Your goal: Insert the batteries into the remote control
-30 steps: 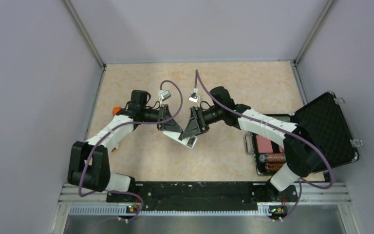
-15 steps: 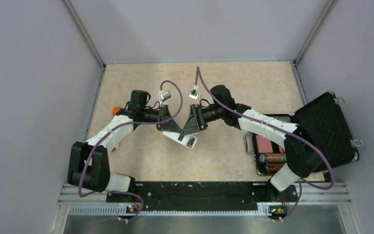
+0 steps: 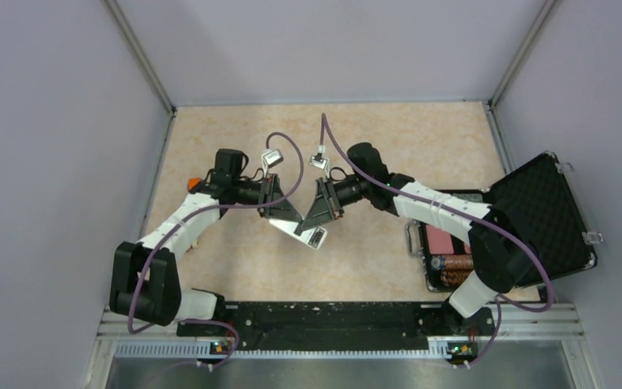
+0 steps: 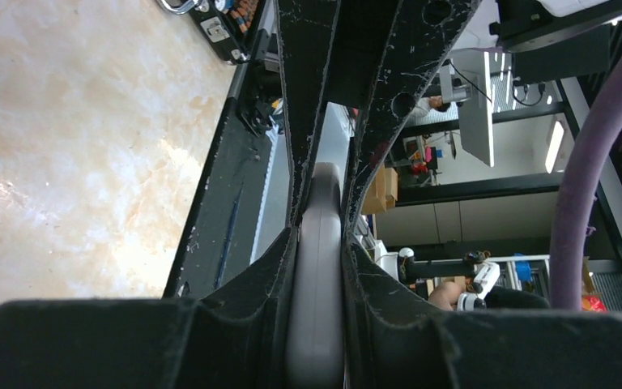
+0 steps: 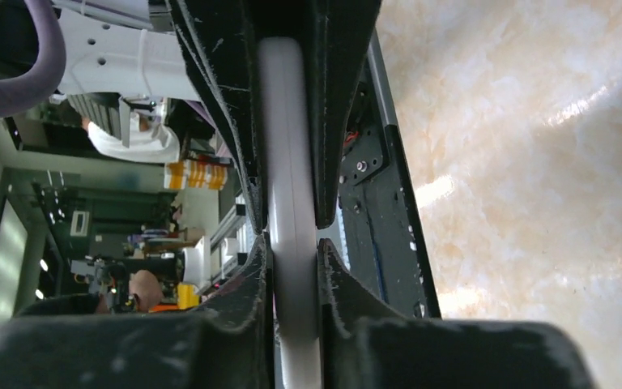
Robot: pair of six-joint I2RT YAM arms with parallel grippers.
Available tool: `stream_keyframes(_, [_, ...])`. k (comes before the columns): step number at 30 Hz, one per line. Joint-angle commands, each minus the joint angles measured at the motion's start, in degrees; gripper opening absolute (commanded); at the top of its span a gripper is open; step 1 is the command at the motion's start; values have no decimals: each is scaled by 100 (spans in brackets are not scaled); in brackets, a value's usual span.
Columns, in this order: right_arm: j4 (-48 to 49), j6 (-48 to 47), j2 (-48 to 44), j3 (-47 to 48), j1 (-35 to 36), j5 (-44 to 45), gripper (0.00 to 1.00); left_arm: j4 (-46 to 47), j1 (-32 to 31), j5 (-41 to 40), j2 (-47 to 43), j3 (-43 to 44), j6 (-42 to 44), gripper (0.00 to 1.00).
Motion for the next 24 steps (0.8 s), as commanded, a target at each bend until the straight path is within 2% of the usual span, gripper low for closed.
stream_keyframes(1, [371, 172, -69, 111, 62, -77, 1, 231, -4, 143, -297, 164, -98, 0])
stream_keyframes(2, [469, 279, -100, 101, 62, -59, 0, 307, -4, 123, -326, 172, -178, 0])
stream_keyframes(3, [594, 375, -108, 104, 68, -74, 0, 393, -4, 77, -389, 164, -288, 14])
stream_keyframes(7, [1129, 950, -169, 50, 80, -38, 0, 1343, -4, -188, -621, 39, -1208, 44])
stream_keyframes(10, [1632, 1596, -201, -53, 74, 128, 0, 2464, -4, -549, -765, -202, -2271, 55])
stream_keyframes(13, [2336, 2298, -215, -205, 71, 340, 0, 3344, 10, -999, -847, -493, -3243, 60])
stream_keyframes(16, [2837, 2793, -294, -302, 63, 652, 0, 3569, 14, -1637, -1012, -621, -3721, 61])
stream_keyframes(19, [3074, 3089, -400, -366, 64, 1065, 0, 3546, 5, -2223, -1267, -721, -3814, 62])
stream_keyframes(24, [3459, 3412, -509, -555, 64, 1539, 0, 2669, 13, -2875, -1643, -499, -3307, 62])
